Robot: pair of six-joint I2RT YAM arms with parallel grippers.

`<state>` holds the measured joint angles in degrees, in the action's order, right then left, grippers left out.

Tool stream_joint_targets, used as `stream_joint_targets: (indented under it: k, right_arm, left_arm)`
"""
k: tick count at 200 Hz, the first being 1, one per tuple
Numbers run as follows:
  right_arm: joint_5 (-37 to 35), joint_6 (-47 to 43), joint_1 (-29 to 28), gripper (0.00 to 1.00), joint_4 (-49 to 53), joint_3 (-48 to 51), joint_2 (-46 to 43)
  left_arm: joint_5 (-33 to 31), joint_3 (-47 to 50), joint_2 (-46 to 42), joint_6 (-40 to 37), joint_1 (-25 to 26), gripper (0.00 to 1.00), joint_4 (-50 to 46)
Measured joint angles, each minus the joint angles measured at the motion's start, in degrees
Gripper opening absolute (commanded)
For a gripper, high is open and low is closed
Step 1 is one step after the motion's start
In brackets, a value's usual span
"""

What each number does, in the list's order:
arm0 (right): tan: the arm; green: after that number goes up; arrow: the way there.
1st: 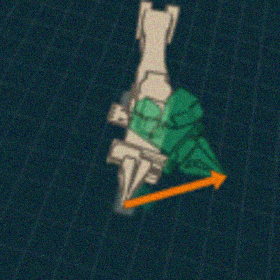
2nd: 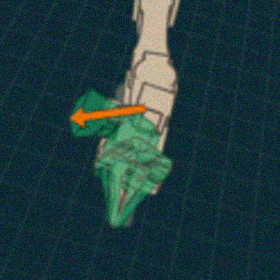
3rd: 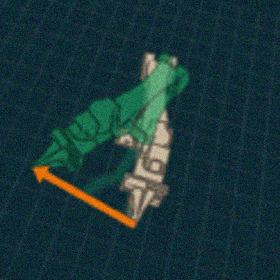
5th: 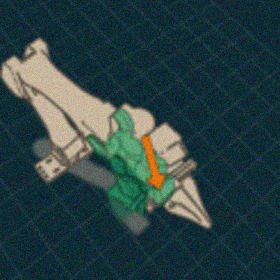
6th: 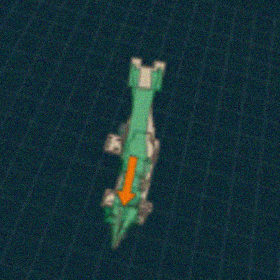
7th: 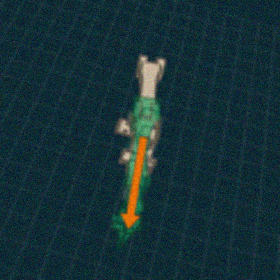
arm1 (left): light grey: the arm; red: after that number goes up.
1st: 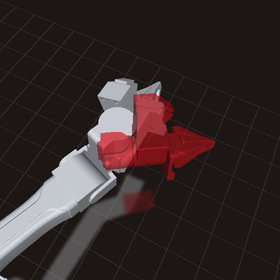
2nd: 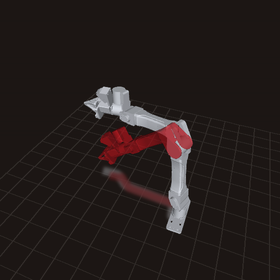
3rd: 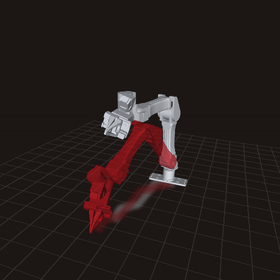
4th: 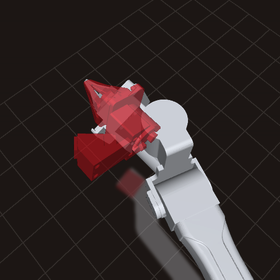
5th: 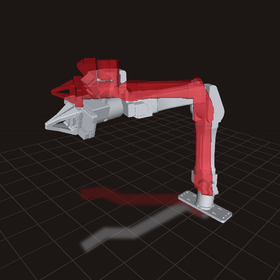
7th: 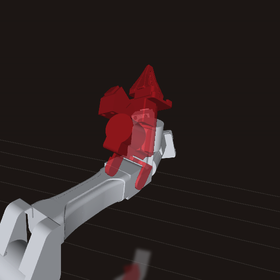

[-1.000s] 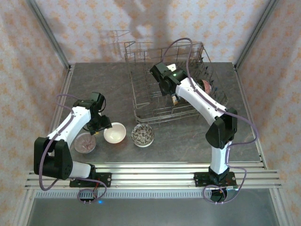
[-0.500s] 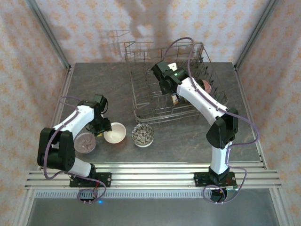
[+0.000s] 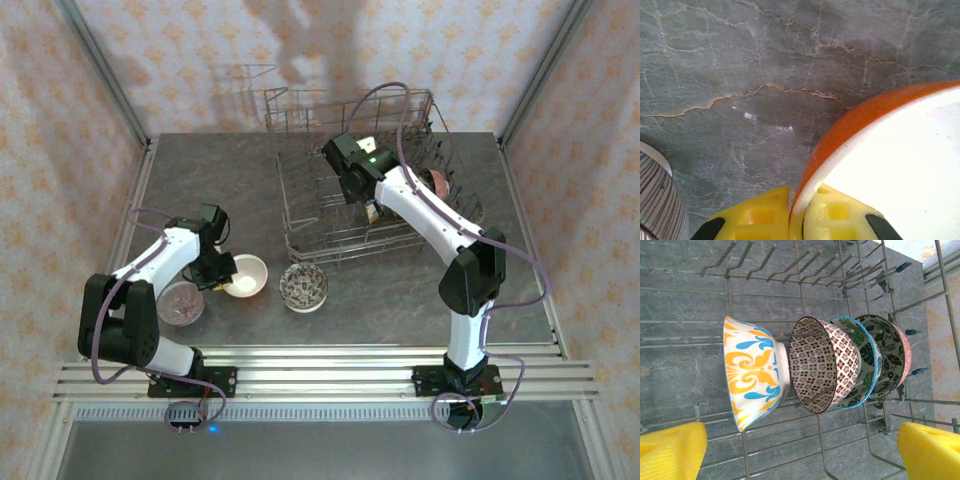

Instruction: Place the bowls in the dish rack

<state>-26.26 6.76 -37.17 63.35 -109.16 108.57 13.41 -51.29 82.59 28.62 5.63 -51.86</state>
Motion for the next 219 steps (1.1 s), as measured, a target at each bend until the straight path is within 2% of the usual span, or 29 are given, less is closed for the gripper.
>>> stream_joint_targets:
  k: [15,47,77,111,162,192,219]
  right_arm:
    - [-0.9,0.0,0.0,0.97,0.0,0.0,0.0]
    - [-0.4,0.0,0.7,0.97,0.0,0.0,-0.2]
    - [1.9,0.0,1.4,0.96,0.2,-1.2,-0.5]
    - [6.2,-0.7,1.6,0.92,1.0,-7.1,-0.5]
    - [17.1,-3.1,1.6,0.75,2.1,-19.5,-0.5]
    - [25.6,-3.6,1.6,0.67,2.2,-26.5,-0.5]
    - [33.8,-3.8,1.6,0.62,1.6,-28.8,-0.7]
  left_arm:
    - [-0.2,-0.4,-1.3,0.1,0.0,0.00,-0.2]
    - [-1.3,-2.9,-2.5,0.1,0.0,0.00,-1.4]
    - [-2.0,-7.1,-5.2,0.3,0.0,0.00,-2.6]
    - [-2.7,-15.0,-8.8,1.0,0.0,0.00,-4.2]
    - [-3.5,-31.6,-9.0,1.6,0.9,0.00,-4.9]
    - [-4.0,-41.2,-5.6,1.4,5.2,0.00,-4.3]
    - [-4.5,-48.0,-0.2,1.3,9.0,0.00,-3.5]
